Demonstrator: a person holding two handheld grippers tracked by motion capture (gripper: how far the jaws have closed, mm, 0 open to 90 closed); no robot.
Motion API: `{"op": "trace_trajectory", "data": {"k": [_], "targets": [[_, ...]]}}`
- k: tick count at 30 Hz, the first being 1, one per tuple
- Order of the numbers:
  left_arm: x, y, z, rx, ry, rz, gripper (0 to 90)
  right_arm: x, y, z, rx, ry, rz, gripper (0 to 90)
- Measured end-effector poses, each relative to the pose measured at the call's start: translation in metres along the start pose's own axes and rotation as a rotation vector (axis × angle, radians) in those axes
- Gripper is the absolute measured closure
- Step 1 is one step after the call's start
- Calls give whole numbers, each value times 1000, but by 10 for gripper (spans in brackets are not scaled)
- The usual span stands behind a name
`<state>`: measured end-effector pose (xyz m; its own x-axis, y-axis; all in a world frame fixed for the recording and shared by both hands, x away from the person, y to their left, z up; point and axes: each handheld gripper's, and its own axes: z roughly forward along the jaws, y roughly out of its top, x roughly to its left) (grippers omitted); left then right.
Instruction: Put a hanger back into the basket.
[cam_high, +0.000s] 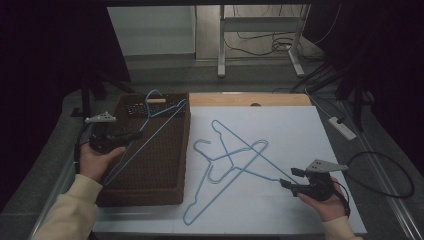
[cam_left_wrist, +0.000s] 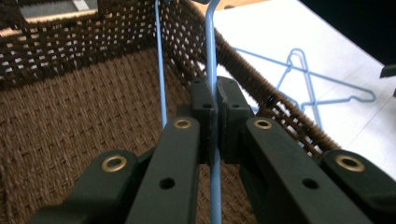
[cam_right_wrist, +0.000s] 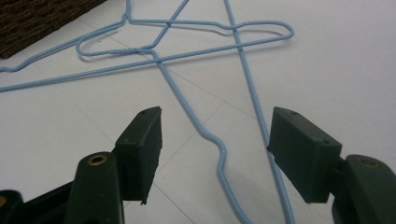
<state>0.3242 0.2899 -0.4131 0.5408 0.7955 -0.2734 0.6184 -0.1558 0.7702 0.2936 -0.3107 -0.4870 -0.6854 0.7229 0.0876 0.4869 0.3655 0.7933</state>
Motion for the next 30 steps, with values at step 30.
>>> {"op": "trace_trajectory", "data": {"k": [30], "targets": [[29, -21, 35, 219, 190, -62, 867, 0, -1, 3, 15, 2, -2, 354]]}}
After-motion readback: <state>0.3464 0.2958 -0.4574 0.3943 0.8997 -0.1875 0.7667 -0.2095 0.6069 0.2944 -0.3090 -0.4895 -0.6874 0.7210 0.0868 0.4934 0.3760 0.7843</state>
